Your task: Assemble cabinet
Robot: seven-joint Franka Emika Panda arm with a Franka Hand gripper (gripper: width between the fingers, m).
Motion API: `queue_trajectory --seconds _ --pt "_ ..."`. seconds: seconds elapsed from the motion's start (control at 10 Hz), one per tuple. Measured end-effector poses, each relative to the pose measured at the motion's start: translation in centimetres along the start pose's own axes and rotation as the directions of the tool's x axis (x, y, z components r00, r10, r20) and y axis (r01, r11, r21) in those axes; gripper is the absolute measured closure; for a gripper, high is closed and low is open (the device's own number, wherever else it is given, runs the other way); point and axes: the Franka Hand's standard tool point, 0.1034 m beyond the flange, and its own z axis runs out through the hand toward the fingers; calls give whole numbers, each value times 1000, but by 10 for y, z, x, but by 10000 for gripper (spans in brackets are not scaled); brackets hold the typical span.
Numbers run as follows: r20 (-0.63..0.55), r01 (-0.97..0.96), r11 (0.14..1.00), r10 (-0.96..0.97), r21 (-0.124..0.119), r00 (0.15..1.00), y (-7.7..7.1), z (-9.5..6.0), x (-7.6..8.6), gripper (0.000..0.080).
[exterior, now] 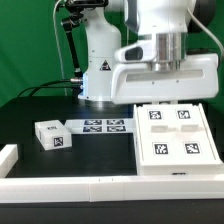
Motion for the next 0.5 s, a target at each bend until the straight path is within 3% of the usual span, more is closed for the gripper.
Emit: queue_trajectory --seconds 0.1,0.5 --pt "3 -2 1000 2 2 1000 0 -7 3 797" --pt "4 -1 1000 1 1 1000 1 -4 1 797"
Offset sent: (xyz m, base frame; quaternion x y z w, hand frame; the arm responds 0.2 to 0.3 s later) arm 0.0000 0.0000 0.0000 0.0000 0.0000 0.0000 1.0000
